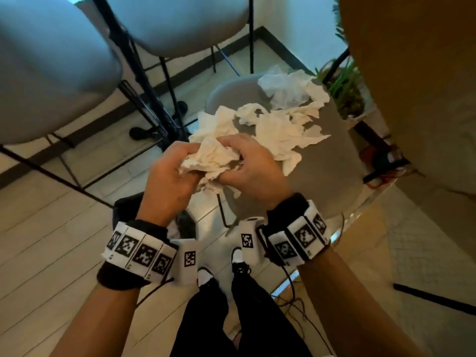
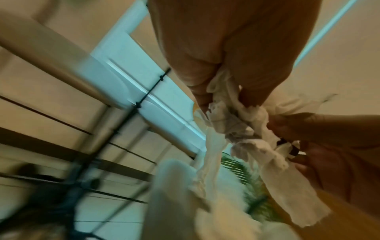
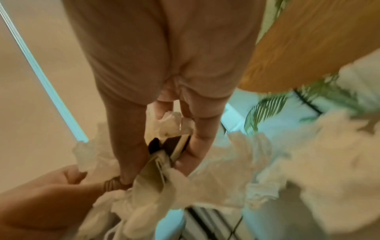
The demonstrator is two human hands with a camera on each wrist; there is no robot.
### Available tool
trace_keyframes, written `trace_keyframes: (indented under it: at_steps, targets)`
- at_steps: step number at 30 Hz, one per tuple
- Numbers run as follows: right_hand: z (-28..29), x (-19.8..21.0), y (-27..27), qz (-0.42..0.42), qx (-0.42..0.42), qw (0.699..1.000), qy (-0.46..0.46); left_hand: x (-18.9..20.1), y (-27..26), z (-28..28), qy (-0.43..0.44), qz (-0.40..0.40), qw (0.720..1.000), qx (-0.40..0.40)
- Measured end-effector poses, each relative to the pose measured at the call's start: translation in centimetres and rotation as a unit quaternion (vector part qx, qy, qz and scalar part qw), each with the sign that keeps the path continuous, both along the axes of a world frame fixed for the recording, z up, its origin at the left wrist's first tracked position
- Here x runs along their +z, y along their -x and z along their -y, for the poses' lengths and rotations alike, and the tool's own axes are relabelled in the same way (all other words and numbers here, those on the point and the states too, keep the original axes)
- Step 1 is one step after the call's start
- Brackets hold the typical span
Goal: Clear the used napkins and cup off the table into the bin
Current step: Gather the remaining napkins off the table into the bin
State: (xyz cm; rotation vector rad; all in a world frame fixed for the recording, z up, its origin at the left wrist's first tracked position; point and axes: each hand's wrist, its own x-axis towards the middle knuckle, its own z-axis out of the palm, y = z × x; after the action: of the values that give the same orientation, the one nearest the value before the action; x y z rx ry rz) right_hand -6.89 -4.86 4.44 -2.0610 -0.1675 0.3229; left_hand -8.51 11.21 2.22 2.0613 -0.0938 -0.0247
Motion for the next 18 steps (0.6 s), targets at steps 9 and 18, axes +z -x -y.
trace_keyframes:
  at_steps: [9, 18]
  targets:
    - [-21.6, -22.1, 2.6, -0.157, 0.231, 0.957, 0.076, -19.8, 8.3, -18.3, -0.108, -0.144, 0.968, 0.173]
    - [-29.0, -52.2, 4.5, -0.228, 0.281, 0.918, 0.162, -51.3, 10.2, -25.0, -0.166, -0.294, 0.940, 0.038]
